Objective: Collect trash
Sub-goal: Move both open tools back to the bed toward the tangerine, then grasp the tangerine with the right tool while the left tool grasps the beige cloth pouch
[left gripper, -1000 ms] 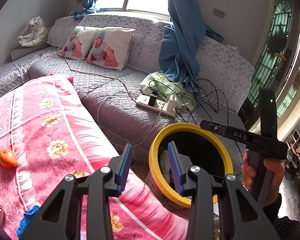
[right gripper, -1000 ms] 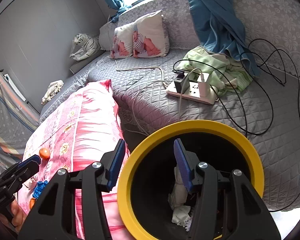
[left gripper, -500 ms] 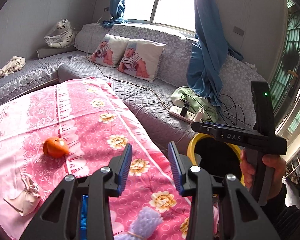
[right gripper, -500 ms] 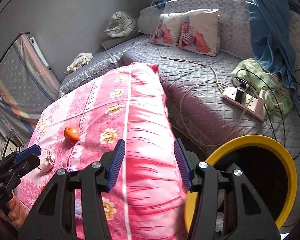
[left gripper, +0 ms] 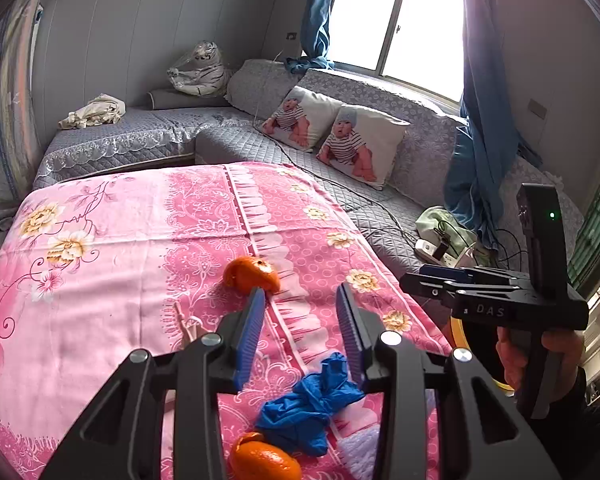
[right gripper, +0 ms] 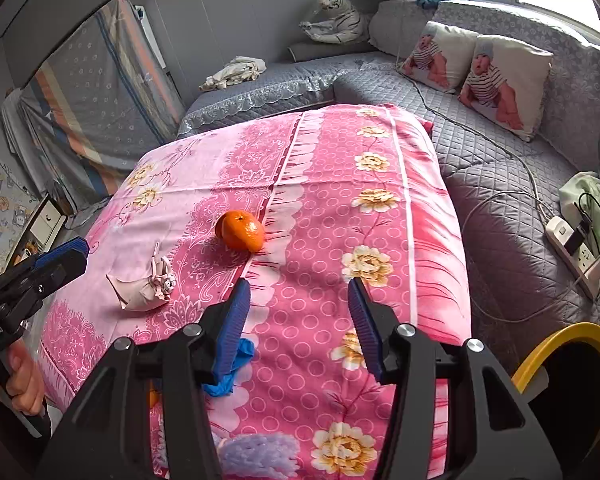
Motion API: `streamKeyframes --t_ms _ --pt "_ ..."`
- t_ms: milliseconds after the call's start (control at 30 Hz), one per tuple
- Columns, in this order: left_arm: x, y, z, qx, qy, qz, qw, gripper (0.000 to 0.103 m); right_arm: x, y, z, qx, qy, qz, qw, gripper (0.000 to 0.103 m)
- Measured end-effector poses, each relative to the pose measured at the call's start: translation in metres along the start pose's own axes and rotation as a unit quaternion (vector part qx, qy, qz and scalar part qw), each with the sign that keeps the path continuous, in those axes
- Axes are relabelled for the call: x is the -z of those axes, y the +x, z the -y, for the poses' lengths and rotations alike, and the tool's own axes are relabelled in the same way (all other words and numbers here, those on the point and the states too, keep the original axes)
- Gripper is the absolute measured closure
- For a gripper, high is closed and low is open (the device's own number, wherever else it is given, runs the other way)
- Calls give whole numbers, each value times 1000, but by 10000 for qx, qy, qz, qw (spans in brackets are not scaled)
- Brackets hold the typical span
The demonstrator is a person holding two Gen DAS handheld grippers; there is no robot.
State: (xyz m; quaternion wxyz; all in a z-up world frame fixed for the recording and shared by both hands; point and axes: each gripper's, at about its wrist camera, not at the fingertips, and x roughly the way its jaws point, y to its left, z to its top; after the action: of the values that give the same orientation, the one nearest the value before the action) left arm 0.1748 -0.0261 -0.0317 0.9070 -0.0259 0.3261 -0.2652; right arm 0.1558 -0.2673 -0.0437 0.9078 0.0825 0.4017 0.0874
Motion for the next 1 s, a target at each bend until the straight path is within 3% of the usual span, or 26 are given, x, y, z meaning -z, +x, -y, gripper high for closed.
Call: streamKeyframes --t_ms 533,1000 --pt "23 -12 -64 -416 -278 -178 9986 67 -26 62 -58 -493 -526 -464 9963 55" --pt "50 14 -93 -513 -252 -782 9953 61 -44 128 -77 -168 -980 -938 9906 55"
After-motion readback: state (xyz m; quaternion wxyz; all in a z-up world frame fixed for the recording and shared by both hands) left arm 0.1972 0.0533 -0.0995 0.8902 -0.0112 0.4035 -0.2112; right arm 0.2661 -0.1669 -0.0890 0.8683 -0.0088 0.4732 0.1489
